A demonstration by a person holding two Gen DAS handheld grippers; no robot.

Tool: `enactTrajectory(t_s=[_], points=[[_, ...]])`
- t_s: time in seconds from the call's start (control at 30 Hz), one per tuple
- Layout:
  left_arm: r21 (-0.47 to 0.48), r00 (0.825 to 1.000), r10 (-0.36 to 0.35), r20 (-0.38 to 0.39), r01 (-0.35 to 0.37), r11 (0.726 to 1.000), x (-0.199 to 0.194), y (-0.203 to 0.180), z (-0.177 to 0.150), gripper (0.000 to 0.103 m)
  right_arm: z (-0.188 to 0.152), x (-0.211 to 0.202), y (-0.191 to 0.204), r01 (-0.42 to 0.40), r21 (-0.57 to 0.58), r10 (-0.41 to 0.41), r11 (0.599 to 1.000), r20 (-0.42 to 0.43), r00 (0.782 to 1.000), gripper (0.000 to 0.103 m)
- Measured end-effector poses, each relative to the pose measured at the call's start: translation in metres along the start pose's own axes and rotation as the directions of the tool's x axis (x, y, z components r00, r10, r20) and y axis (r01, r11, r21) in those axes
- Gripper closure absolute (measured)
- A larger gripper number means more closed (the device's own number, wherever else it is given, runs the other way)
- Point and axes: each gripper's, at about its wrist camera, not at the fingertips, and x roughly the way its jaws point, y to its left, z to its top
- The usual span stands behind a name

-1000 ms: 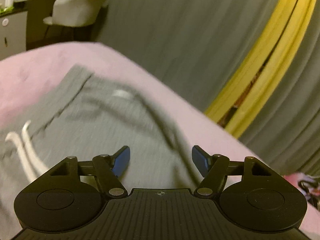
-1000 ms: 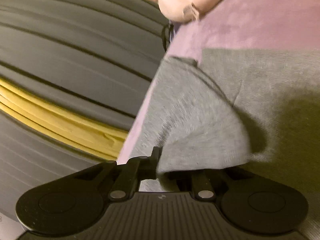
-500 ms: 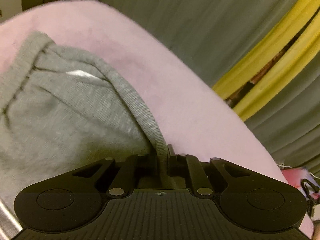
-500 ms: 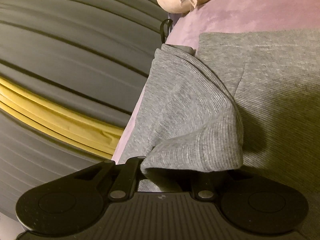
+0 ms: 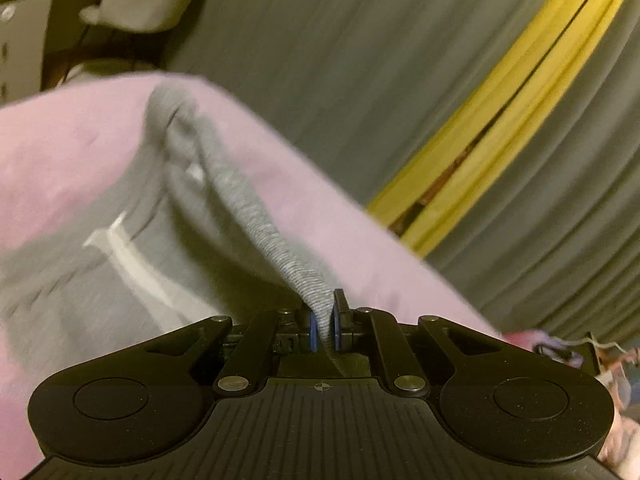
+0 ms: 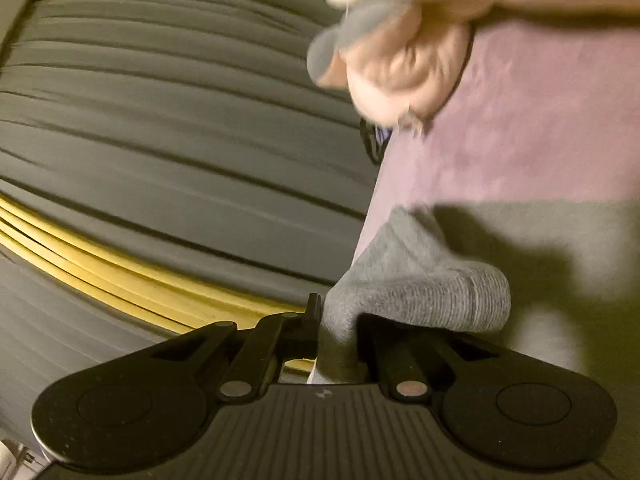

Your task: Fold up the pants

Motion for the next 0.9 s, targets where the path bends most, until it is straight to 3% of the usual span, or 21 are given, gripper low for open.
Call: enactTrajectory(t_s=[0.07,0.1,0.17,0.2,0.27,0.3,0.33,0.4,0.43,0.5,0.53,0.57,0.6,0.63,0.67,0.73,0.83,0.9], points=[[-0.036,0.999,0.010,-0.053,-0.012,0.999,-0.010,0.026,-0.031,0.093,0.002,-0.022,0.000,0.073,-0.093,-0.073,0.993,0.005,0.997,0.098],[-0.044,0.996,0.022,-0.090,-0.026,0.999,-0.010,0.038,-0.046,0.092,0.001,-0.031,-0.003,0.158,-0.157,-0.159,0.975,0.006,0.987,0.098],[-0.065,0.983,0.078,-0.165,-0.090,0.994,-0.002,0.063,-0.074,0.088,-0.003,-0.034,-0.013,0.320,-0.256,-0.339,0.912,-0.030,0.940,0.096],[-0.074,0.978,0.100,-0.183,-0.115,0.991,0.002,0.073,-0.082,0.088,-0.005,-0.032,-0.020,0.365,-0.288,-0.397,0.885,-0.062,0.916,0.092],[-0.126,0.977,0.113,-0.181,-0.137,0.982,0.009,0.092,-0.092,0.084,-0.009,-0.025,-0.037,0.418,-0.318,-0.478,0.851,-0.140,0.867,0.092],[-0.160,0.982,0.089,-0.165,-0.115,0.980,0.010,0.097,-0.092,0.081,-0.011,-0.025,-0.041,0.418,-0.314,-0.480,0.853,-0.156,0.863,0.091],[-0.183,0.986,0.077,-0.147,-0.103,0.978,0.010,0.098,-0.091,0.073,-0.012,-0.026,-0.042,0.401,-0.301,-0.462,0.865,-0.168,0.871,0.082],[-0.195,0.990,0.096,-0.101,-0.114,0.974,0.015,0.094,-0.086,0.059,-0.013,-0.026,-0.042,0.358,-0.279,-0.416,0.891,-0.187,0.890,0.055],[-0.193,0.991,0.103,-0.083,-0.118,0.974,0.014,0.092,-0.084,0.048,-0.014,-0.025,-0.040,0.344,-0.279,-0.403,0.896,-0.191,0.895,0.052],[-0.180,0.989,0.139,-0.056,-0.147,0.973,0.025,0.088,-0.071,0.043,-0.022,-0.019,-0.031,0.350,-0.318,-0.421,0.881,-0.189,0.887,0.052],[-0.187,0.987,0.153,-0.044,-0.159,0.969,0.029,0.090,-0.069,0.044,-0.025,-0.017,-0.027,0.352,-0.350,-0.433,0.868,-0.187,0.882,0.054],[-0.200,0.988,0.150,-0.037,-0.154,0.968,0.032,0.093,-0.067,0.047,-0.027,-0.013,-0.022,0.357,-0.378,-0.447,0.854,-0.183,0.876,0.065],[-0.212,0.988,0.149,-0.038,-0.153,0.965,0.034,0.096,-0.062,0.051,-0.029,-0.010,-0.018,0.358,-0.408,-0.457,0.840,-0.177,0.872,0.086],[-0.221,0.987,0.157,-0.044,-0.163,0.962,0.032,0.098,-0.059,0.068,-0.031,-0.006,-0.012,0.356,-0.445,-0.469,0.822,-0.174,0.866,0.095],[-0.223,0.983,0.174,-0.054,-0.182,0.958,0.031,0.099,-0.054,0.091,-0.031,0.001,-0.005,0.366,-0.482,-0.491,0.796,-0.159,0.857,0.098],[-0.233,0.983,0.177,-0.050,-0.184,0.955,0.011,0.103,-0.051,0.090,-0.033,0.003,0.009,0.375,-0.550,-0.506,0.746,-0.104,0.856,0.098],[-0.173,0.992,0.126,0.028,-0.119,0.978,-0.026,0.093,-0.056,0.091,-0.027,-0.015,0.041,0.351,-0.636,-0.431,0.687,0.032,0.902,0.098],[-0.100,0.988,0.150,0.042,-0.145,0.984,-0.038,0.090,-0.058,0.090,-0.022,-0.026,0.052,0.338,-0.663,-0.385,0.668,0.081,0.919,0.098]])
